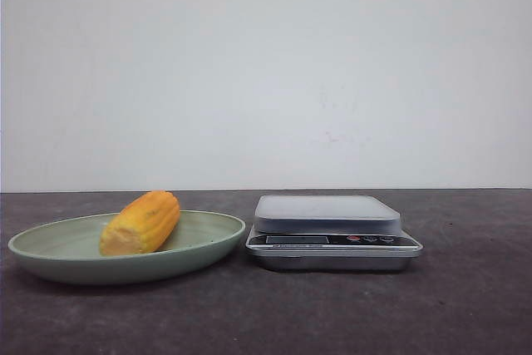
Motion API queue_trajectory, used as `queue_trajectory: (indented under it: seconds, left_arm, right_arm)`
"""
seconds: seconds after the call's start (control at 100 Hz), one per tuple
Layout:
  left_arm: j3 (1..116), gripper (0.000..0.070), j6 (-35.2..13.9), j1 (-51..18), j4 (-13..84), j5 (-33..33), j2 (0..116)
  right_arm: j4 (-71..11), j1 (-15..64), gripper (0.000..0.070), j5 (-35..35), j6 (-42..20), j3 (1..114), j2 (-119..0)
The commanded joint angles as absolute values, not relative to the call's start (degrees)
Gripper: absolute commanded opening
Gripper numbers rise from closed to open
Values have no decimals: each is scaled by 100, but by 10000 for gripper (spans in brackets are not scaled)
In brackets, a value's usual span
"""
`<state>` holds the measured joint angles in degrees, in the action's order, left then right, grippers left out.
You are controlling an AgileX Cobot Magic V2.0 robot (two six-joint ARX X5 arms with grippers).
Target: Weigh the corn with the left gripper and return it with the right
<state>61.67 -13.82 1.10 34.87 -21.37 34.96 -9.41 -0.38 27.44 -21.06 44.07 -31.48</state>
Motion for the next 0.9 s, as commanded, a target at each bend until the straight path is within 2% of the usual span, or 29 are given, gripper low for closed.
queue_trajectory:
  seconds: [0.0,0.05,0.24,0.29,0.36,0.42,0.48,0.61,0.65,0.72,0.84,0.89]
  left_arm:
    - [6261,514,-1249,110,3527,-2163,3520]
    - [6261,559,-1260,110,3658,-2165,3535]
    - [6261,558,-1315,110,4235,-2174,3577]
    - [6261,559,-1317,110,4268,-2171,3656]
    - [6261,589,-1356,106,4250,-2230,3809]
    - [6261,650,-1466,78,4224,-2261,3983]
    - [6261,676,-1590,8,4219,-2261,4206]
    - [6261,679,-1684,-281,4215,-2257,4816]
    - [6261,678,-1684,-399,4198,-2255,5030]
    - [6261,676,-1684,-617,4110,-2220,5424]
    - [6261,657,-1850,-923,3785,-2040,6117]
    - [6261,627,-1920,-1009,3647,-1905,6403]
  right_arm:
    - [-945,12,0,2766,-2165,4491,-3166]
    - [-943,58,0,2759,-2163,4491,-3170]
    - [-899,200,3,2696,-1944,4491,-3177]
    - [-904,239,28,2696,-1865,4491,-3208]
    - [-904,292,103,2692,-1861,4491,-3258]
    - [-902,333,195,2676,-1859,4491,-3299]
    - [-897,368,280,2674,-1859,4491,-3378]
    - [-899,419,451,2668,-1859,4491,-3575]
    - [-899,427,523,2644,-1861,4491,-3642]
    - [-902,440,698,2534,-1870,4491,-3743]
    - [-899,443,700,2504,-1870,4491,-3844]
    - [-904,443,700,2499,-1870,4491,-3852]
